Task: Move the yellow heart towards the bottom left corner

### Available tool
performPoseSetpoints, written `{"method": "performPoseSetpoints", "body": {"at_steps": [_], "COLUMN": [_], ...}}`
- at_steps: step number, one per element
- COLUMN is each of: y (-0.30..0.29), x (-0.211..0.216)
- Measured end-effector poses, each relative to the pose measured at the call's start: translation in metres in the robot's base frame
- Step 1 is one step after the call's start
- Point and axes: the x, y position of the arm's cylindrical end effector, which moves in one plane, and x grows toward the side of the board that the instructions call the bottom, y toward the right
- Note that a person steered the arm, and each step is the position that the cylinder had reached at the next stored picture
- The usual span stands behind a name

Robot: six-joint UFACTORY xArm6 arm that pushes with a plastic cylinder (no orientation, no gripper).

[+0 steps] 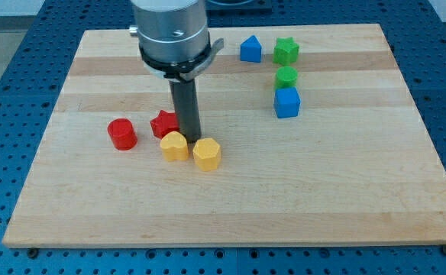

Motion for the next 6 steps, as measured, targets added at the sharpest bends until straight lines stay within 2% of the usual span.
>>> {"method": "performPoseSetpoints", "body": {"at_steps": [5, 6], "y": [-0.018, -0.023], "x": [0.101, 0.103]}}
